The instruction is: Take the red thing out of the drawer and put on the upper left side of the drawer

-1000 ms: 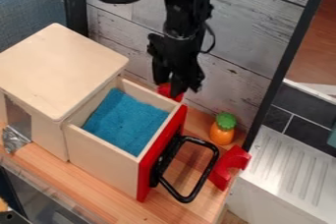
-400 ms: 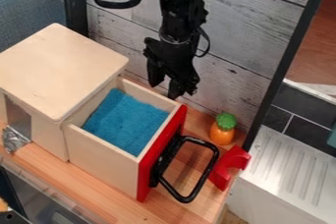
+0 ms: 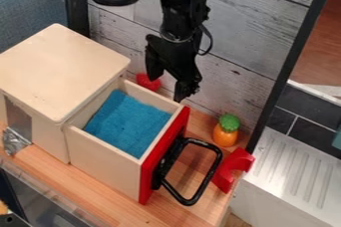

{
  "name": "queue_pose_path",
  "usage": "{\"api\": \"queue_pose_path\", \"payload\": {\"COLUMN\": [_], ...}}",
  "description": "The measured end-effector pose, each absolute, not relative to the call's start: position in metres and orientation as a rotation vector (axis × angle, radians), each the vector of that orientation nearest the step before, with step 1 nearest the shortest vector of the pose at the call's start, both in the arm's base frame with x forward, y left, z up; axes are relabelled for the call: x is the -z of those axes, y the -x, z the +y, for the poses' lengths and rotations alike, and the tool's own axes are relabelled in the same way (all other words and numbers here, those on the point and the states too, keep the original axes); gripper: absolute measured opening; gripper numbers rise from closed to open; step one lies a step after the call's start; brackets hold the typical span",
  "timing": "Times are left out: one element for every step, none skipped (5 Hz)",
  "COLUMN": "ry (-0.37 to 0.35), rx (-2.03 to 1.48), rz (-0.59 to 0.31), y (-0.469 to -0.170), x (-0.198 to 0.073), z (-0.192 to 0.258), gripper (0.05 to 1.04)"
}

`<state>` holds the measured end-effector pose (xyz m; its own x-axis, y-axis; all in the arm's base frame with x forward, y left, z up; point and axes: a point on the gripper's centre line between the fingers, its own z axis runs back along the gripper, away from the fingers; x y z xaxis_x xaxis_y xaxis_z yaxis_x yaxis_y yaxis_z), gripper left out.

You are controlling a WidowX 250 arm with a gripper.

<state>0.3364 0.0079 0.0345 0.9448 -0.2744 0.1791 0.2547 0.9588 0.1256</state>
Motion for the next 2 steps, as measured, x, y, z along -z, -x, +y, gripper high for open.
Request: {"api": "queue_pose_path", "payload": {"ry": [-0.108,-0.104], "rx": [0.271,0.266], "rz": [-0.215,-0.221], "y": [-0.323,-0.307], "x": [-0.052,-0.070], "z": [0.009,0.008], "gripper": [1.000,1.000]}}
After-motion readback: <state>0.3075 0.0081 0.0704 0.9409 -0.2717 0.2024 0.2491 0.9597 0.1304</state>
